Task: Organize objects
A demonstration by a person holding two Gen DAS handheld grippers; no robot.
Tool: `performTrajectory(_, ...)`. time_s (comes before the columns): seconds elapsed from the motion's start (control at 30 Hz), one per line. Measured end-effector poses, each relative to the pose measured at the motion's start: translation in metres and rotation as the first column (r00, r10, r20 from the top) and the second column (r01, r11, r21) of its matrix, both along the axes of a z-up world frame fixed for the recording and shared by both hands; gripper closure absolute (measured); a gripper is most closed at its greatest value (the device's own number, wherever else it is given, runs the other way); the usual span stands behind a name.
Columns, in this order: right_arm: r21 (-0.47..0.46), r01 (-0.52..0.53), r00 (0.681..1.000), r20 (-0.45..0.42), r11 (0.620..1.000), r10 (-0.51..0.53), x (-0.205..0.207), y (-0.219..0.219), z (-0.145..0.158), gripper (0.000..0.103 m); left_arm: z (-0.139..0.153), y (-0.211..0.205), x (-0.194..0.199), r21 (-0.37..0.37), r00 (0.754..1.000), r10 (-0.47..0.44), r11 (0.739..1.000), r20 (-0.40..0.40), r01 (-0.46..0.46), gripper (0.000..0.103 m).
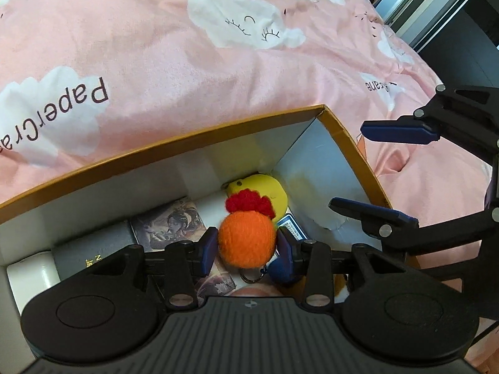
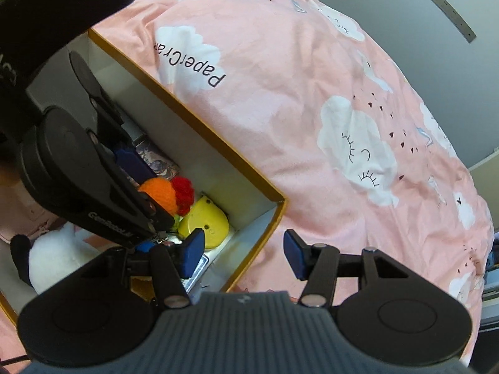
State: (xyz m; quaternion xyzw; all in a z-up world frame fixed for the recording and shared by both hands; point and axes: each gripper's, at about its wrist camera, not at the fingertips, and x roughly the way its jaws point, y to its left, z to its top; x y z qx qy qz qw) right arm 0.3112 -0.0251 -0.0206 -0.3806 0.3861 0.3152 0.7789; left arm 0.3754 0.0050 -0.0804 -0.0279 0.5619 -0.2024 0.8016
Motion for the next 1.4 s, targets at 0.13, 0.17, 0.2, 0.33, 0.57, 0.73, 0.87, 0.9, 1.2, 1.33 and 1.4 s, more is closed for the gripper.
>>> performTrajectory(0.13,0.019,0.011,1.0,-0.004,1.0,-0.011,0.002,0.004,-0.007,0.046,-0.002,-0.002,0.001,0.031,1.0,0.012,0.999,0.003,-0.012,0.057)
performTrajectory(0.17,0.023,0.012,1.0,-0.009,1.0,-0.012,0.007,0.004,-0.009,0.046,-0.001,-0.002,0.0,0.033,1.0,0.014,0.999,0.005,-0.014,0.057)
performTrajectory(0.2,0.028,0.013,1.0,-0.013,1.0,-0.013,0.008,0.005,-0.011,0.046,0.0,-0.001,-0.002,0.034,1.0,0.018,0.999,0.01,-0.018,0.057)
performTrajectory(0.33,0.051,0.026,0.999,-0.026,0.998,-0.025,0.008,0.003,-0.01,0.045,0.016,0.0,-0.015,0.057,0.998,0.026,0.998,0.054,-0.029,0.057)
performTrajectory(0.57,0.117,0.033,0.999,-0.016,0.993,-0.031,-0.026,-0.005,0.025,0.041,0.07,0.004,-0.059,0.118,0.979,0.048,0.99,0.198,-0.072,0.057)
performTrajectory(0.73,0.167,0.013,1.0,0.026,0.986,-0.017,-0.063,-0.011,0.059,0.036,0.115,0.004,-0.103,0.155,0.946,0.057,0.982,0.319,-0.111,0.057)
performTrajectory(0.87,0.23,0.02,0.999,0.031,0.973,-0.028,-0.092,-0.017,0.085,0.034,0.15,0.005,-0.139,0.159,0.907,0.079,0.975,0.413,-0.158,0.057)
performTrajectory(0.9,0.256,0.029,0.999,0.029,0.966,-0.038,-0.099,-0.02,0.092,0.032,0.159,0.006,-0.147,0.157,0.893,0.088,0.972,0.441,-0.173,0.057)
performTrajectory(1.2,0.574,0.197,0.971,-0.002,0.795,-0.24,-0.151,-0.048,0.123,0.013,0.202,0.016,-0.219,0.104,0.71,0.184,0.934,0.68,-0.342,0.057)
performTrajectory(1.33,0.662,0.237,0.949,0.0,0.711,-0.316,-0.176,-0.057,0.116,0.011,0.2,0.02,-0.245,0.058,0.645,0.232,0.917,0.728,-0.395,0.056)
performTrajectory(1.4,0.692,0.254,0.937,-0.002,0.676,-0.35,-0.189,-0.063,0.109,0.008,0.194,0.024,-0.257,0.046,0.63,0.26,0.903,0.731,-0.427,0.054)
